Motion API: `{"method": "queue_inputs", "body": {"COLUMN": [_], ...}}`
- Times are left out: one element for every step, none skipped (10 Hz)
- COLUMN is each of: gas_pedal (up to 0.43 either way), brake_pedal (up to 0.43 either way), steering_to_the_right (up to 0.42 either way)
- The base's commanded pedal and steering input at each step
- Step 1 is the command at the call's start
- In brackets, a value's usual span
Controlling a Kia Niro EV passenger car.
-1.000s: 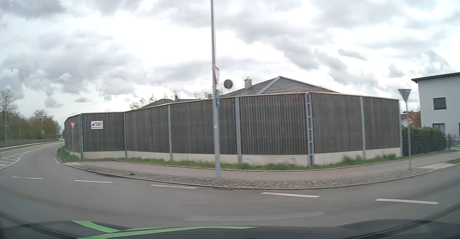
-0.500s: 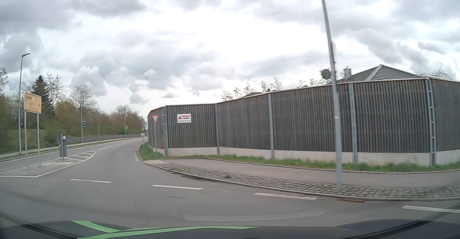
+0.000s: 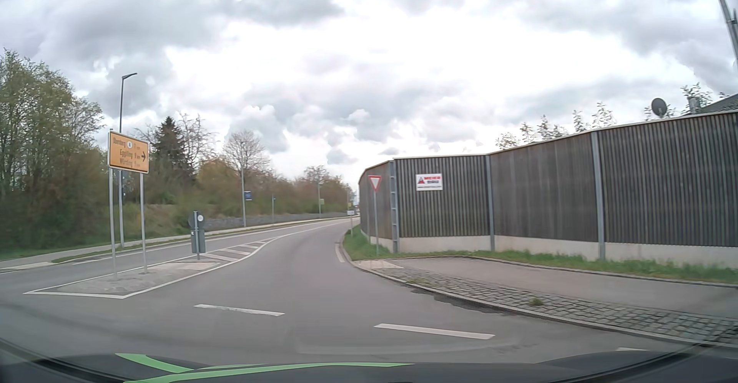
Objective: Follow the waypoints while adhering to traffic rules and regulations
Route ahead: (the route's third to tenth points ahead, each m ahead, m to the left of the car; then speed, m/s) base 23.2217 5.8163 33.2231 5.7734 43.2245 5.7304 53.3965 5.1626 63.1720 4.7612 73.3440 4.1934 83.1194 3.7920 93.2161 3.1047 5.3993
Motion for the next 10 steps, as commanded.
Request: {"method": "queue_inputs", "body": {"gas_pedal": [0.248,0.268,0.268,0.28,0.287,0.287,0.287,0.287,0.287,0.287], "brake_pedal": [0.0,0.0,0.0,0.0,0.0,0.0,0.0,0.0,0.0,0.0], "steering_to_the_right": [-0.316,-0.266,-0.217,-0.171,-0.133,-0.093,-0.063,-0.042,-0.02,0.0]}}
